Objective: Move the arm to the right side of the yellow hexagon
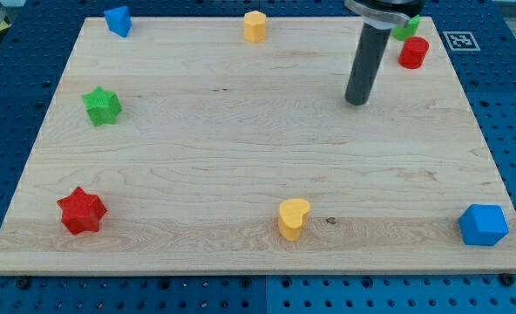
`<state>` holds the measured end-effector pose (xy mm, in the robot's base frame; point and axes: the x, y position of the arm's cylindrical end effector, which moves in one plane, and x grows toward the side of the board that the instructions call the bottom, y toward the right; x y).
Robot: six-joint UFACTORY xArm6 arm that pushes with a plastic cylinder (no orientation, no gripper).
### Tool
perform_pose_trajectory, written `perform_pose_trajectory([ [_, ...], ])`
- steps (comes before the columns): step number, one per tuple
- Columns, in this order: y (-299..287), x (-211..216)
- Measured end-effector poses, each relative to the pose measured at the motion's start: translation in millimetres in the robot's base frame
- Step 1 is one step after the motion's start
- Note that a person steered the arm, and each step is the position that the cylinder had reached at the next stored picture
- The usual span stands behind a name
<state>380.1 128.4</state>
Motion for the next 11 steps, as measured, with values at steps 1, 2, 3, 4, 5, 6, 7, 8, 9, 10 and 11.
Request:
perform_pose_trajectory([
  [1,-19.5,-23.0],
  [2,-24.2,-48.3],
  [3,-24.2,-68.4],
  [4,-24.2,-84.0],
  [5,-25.2,-84.6],
  [6,-28.1,-86.0],
  [7,-32.5,-108.7],
  [8,-32.5,-125.3],
  [9,-32.5,-144.0],
  [10,-32.9,-163.1],
  [11,-40.3,-172.6],
])
